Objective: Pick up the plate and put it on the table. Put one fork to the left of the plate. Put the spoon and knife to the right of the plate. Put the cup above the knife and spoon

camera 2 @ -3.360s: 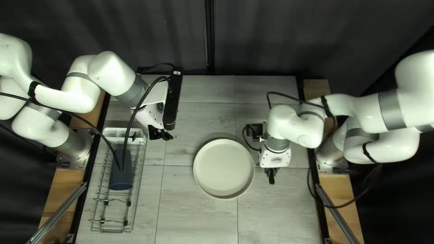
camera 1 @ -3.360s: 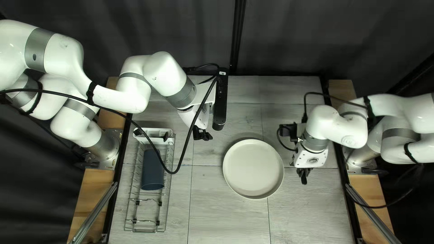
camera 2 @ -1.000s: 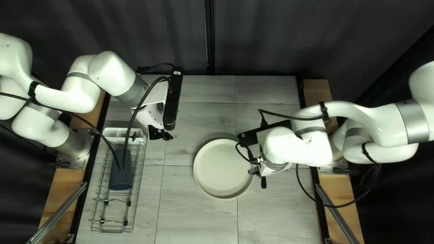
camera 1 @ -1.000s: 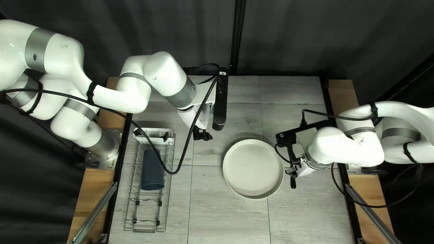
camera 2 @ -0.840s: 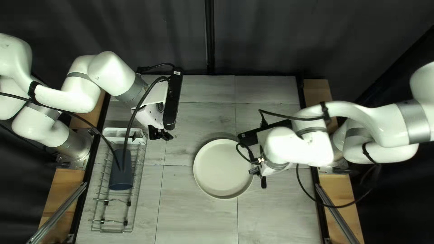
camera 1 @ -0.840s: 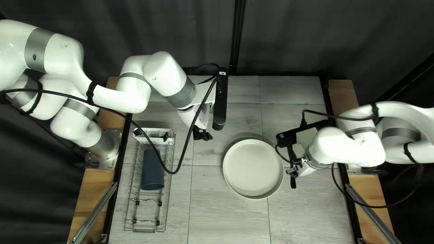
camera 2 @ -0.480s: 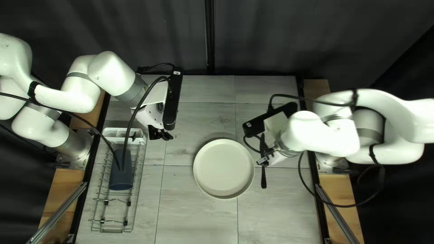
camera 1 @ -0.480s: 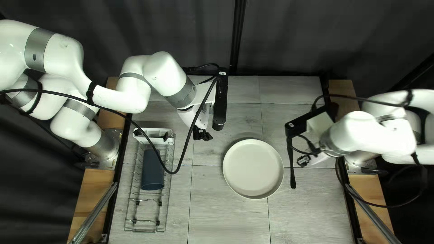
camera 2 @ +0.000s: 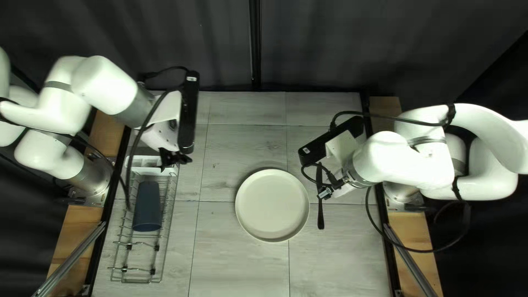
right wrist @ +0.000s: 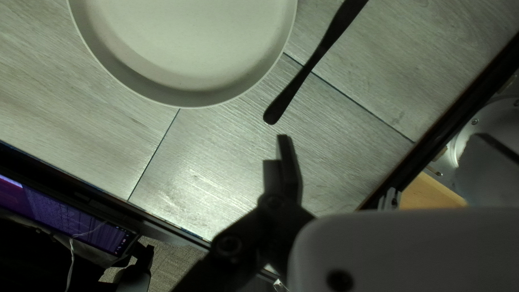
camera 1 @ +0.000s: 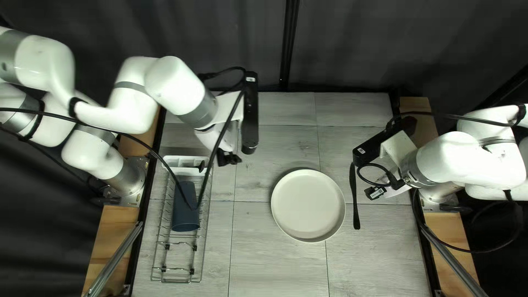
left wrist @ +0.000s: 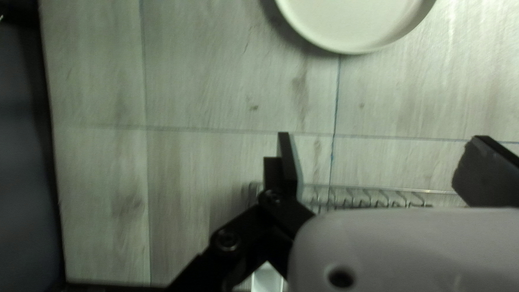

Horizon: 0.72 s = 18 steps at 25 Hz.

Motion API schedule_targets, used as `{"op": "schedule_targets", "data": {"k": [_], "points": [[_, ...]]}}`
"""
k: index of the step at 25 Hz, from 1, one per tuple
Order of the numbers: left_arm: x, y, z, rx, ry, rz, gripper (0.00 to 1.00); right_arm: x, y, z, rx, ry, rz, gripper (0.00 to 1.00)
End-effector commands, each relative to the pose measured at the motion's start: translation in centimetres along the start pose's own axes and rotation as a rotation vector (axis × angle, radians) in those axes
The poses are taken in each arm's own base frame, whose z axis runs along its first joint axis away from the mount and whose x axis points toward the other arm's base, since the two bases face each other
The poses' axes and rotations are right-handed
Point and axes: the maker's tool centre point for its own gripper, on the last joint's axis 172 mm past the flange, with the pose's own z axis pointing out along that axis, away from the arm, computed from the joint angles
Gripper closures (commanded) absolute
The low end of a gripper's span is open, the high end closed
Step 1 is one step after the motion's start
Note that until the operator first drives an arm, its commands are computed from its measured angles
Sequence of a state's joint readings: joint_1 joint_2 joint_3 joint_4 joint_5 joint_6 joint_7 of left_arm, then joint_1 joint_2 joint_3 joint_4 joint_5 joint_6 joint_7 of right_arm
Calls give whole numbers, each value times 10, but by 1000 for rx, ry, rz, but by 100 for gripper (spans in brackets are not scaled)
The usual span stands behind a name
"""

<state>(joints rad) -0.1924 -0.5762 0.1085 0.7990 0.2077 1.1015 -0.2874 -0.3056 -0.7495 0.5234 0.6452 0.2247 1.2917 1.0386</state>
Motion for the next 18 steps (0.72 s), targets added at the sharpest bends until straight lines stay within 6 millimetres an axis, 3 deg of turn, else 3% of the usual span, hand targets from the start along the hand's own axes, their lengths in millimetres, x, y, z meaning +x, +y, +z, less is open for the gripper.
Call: {"op": "schedule_targets", "data": {"k": [1, 6, 18], "points": [[-38, 14, 21, 24, -31, -6, 0, 0, 0, 0, 0, 0, 0, 0], [-70, 20, 48, 13, -54, -12, 0, 0, 0, 0, 0, 0, 0, 0], [-96, 20, 81, -38, -76, 105, 0, 0, 0, 0, 0, 0, 0, 0]]}}
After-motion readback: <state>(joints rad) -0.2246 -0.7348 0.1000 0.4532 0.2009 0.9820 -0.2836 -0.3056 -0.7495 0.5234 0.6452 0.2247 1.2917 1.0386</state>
